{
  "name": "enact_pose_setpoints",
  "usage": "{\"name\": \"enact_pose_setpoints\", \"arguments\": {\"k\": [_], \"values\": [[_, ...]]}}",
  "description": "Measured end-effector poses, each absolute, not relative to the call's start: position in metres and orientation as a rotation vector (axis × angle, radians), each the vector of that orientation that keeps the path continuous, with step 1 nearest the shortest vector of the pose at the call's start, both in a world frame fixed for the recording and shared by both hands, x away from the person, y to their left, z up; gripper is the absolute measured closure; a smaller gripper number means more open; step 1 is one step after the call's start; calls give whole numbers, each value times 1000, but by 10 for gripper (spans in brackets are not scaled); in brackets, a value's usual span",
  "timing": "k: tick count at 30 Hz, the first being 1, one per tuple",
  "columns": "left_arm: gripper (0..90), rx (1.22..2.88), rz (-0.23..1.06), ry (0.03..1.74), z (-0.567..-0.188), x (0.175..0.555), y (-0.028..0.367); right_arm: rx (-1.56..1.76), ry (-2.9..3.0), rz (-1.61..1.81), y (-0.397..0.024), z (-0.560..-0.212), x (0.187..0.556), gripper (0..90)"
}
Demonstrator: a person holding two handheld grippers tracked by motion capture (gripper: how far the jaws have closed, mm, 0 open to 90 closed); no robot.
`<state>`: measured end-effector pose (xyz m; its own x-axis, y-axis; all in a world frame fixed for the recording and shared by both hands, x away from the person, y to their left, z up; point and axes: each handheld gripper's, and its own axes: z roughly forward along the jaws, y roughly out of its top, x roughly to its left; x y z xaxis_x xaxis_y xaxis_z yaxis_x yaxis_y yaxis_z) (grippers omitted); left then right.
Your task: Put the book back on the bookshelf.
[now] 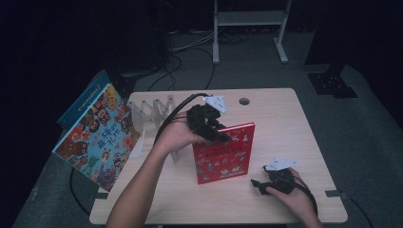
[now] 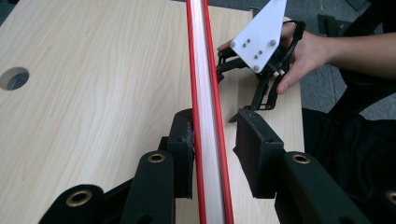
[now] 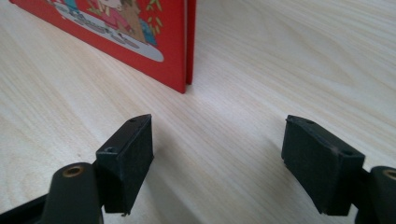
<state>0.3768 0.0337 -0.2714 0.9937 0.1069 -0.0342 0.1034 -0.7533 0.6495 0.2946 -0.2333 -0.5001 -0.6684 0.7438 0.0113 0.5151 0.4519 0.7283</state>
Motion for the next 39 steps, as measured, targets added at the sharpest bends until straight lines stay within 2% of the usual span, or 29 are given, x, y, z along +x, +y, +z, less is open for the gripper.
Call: {"name": "enact_pose_setpoints", "arguments": {"k": [14, 19, 30, 39], "values": [[673, 2535, 22, 117, -262, 384, -6, 1075, 2387, 1035, -237, -500, 297, 239], [744, 2565, 19, 122, -266, 384, -13, 1082, 2382, 1037, -237, -501, 297, 234], [789, 2591, -15, 136, -264, 376, -15, 1074, 2367, 1057, -236, -503, 297, 219], [790, 2566, 21, 190, -252, 367, 12, 1070, 2372, 1056, -235, -504, 298, 174]]}}
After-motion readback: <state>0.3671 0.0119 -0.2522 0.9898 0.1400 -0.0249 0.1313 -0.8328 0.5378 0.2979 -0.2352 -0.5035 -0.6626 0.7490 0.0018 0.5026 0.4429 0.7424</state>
